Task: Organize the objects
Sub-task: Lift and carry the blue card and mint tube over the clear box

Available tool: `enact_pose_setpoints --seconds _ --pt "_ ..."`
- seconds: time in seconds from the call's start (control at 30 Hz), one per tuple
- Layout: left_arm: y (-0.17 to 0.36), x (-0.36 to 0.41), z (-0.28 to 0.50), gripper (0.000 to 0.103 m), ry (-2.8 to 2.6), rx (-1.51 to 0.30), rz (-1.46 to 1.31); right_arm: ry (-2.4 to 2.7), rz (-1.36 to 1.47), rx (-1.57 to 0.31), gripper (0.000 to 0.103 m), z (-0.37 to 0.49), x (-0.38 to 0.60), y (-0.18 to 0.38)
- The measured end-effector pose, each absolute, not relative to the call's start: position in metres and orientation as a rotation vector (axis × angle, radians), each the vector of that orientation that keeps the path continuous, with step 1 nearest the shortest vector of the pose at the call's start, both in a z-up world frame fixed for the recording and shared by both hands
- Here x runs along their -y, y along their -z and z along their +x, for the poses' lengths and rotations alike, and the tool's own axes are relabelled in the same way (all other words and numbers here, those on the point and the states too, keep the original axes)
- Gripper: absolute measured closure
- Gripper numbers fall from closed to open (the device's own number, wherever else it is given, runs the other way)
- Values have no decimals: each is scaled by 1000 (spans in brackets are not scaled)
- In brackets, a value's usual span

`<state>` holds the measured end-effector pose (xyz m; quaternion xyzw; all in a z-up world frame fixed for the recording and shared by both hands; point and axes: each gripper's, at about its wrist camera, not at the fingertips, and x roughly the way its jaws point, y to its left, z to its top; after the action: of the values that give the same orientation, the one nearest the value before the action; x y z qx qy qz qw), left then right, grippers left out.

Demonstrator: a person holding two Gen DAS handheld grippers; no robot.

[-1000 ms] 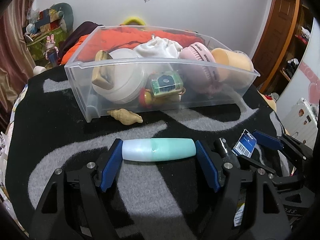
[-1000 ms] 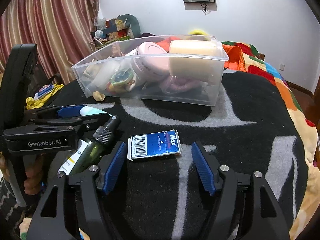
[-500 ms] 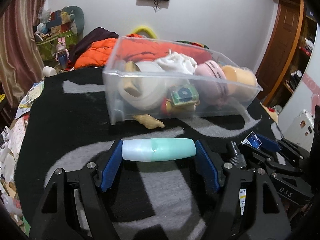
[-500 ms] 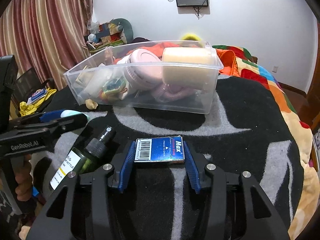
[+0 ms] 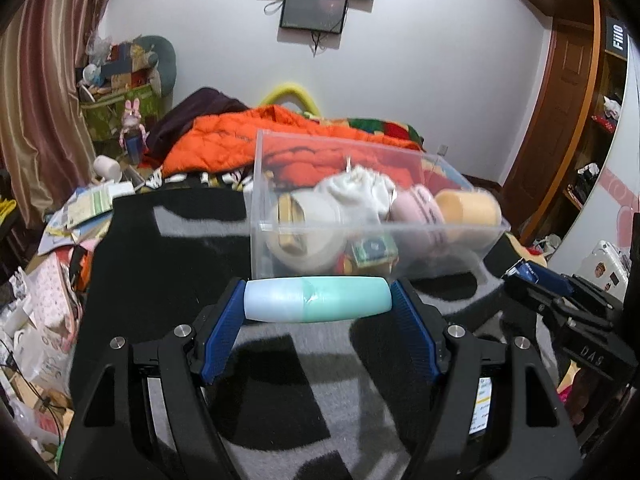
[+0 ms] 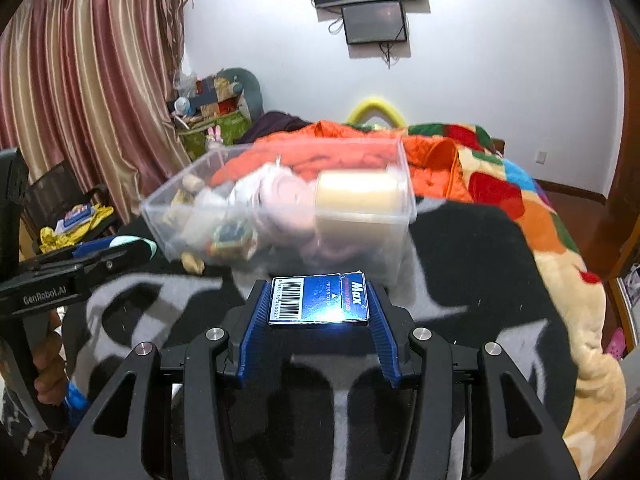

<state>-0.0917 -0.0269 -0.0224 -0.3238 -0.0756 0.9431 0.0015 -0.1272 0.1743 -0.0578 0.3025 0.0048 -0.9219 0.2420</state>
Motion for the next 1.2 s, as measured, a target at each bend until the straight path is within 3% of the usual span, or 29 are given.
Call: enact_pose_setpoints --seconds 0.37,1.2 --pt "-1 27 -117 30 -2944 183 -951 2553 707 -46 59 -149 -162 23" --pt "17 29 -208 30 -2910 129 -1061 2513 777 -70 58 -215 -121 33"
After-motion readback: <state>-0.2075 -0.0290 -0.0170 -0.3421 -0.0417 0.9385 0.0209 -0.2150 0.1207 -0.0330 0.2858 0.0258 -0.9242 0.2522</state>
